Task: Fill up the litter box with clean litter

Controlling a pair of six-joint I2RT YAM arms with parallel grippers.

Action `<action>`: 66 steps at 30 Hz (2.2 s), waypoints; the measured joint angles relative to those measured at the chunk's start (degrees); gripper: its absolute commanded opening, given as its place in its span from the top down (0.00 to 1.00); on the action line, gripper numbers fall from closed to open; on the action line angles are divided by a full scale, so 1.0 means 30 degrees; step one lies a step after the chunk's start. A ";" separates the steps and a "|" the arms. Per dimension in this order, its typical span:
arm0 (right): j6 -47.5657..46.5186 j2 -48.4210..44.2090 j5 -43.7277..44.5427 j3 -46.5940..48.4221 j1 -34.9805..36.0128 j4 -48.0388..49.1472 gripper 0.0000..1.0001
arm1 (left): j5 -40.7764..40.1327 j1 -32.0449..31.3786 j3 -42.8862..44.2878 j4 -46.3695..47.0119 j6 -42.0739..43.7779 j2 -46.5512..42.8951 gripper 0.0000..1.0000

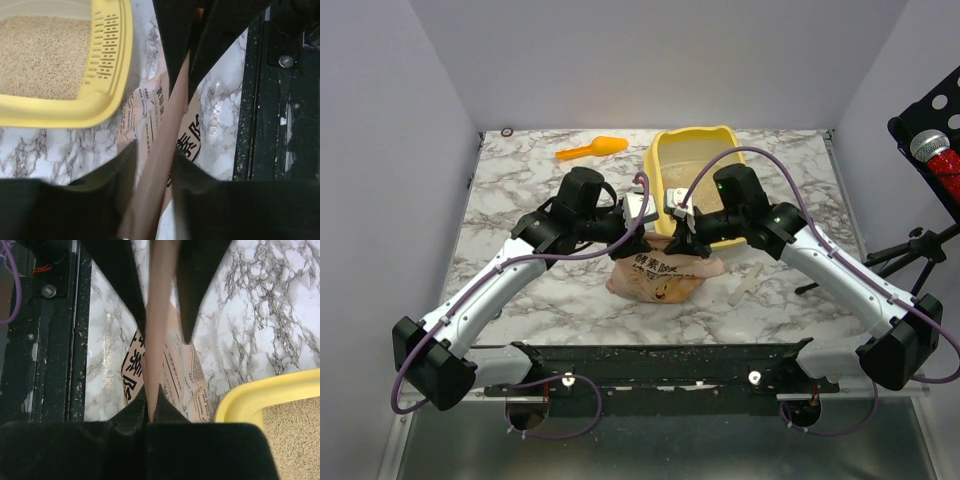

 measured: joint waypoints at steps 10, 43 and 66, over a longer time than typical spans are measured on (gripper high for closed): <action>0.2841 0.0066 0.3628 0.0576 0.1712 0.1494 0.99 | -0.3191 -0.0153 -0.0066 -0.0277 0.0554 -0.1093 1.00; 0.7847 -0.3439 1.5067 -0.0095 0.6914 0.7388 0.30 | -0.3942 0.4554 -0.9194 0.7956 0.2718 -0.8262 1.00; 0.9391 -0.0860 1.0244 -0.5034 0.2820 1.1045 1.00 | -0.6499 0.4320 -1.0601 0.9785 0.1719 -0.9508 1.00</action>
